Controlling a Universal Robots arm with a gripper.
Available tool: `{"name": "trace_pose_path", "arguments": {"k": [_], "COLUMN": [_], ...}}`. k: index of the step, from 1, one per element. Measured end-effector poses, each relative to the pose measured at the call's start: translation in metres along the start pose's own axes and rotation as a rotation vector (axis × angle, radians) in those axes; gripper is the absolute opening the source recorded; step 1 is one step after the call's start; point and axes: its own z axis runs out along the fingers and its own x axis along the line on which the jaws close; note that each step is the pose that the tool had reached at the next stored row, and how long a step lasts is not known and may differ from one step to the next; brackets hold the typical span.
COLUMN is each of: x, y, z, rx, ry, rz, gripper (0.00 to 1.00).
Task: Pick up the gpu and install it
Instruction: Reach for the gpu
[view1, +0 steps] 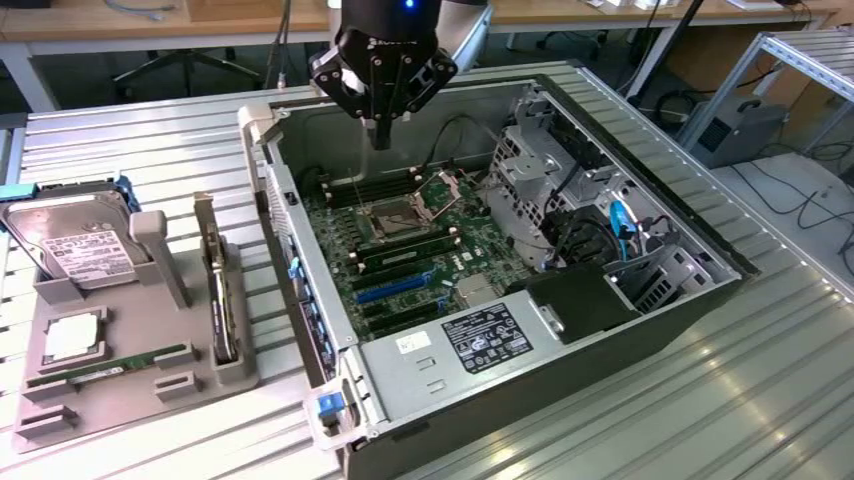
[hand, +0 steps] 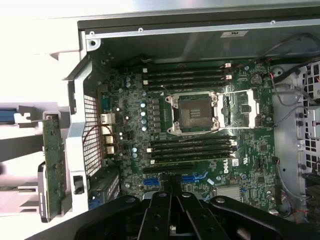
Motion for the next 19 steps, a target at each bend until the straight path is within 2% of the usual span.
{"name": "trace_pose_path", "arguments": {"k": [19], "x": [0.0096], "y": [-0.0007], "z": [-0.0003], "rx": [0.0000], "ry": [0.0000], "rz": [0.000], "gripper": [0.11]}}
